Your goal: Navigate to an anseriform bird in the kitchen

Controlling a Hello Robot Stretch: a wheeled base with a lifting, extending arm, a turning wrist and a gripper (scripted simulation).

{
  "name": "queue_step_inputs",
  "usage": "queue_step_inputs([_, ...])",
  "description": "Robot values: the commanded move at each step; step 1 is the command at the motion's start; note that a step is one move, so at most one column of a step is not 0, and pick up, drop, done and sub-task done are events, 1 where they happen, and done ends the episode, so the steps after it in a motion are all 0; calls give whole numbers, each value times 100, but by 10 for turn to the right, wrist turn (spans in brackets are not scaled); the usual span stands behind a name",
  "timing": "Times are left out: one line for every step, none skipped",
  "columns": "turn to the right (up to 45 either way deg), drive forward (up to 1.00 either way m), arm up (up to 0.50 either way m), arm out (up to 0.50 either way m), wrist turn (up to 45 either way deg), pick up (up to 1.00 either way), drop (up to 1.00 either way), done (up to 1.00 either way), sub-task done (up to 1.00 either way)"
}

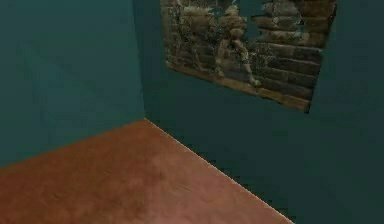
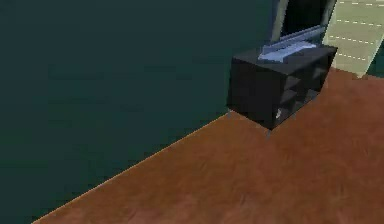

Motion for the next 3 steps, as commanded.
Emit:
queue_step_inputs([420,0,0,0,0,0,0,0,0])
queue_step_inputs([0,15,0,0,0,0,0,0,0])
queue_step_inputs([-450,0,0,0,0,0,0,0,0])
